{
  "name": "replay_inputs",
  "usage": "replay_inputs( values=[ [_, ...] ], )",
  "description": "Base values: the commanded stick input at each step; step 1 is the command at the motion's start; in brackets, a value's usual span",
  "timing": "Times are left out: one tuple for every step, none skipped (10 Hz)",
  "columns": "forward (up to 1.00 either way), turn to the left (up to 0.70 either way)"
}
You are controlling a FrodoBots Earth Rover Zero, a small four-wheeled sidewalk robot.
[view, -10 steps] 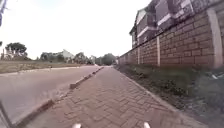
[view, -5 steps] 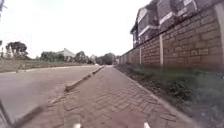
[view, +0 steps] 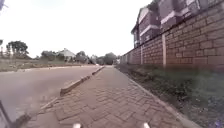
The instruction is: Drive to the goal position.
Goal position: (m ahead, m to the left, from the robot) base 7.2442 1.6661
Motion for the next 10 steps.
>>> replay_inputs(
  values=[
    [0.50,0.00],
    [0.50,0.00],
    [0.50,0.00],
    [0.50,0.00],
    [0.50,0.00],
    [0.50,0.00],
    [0.50,0.00],
    [0.50,0.00],
    [0.50,0.00],
    [0.50,0.00]
  ],
)
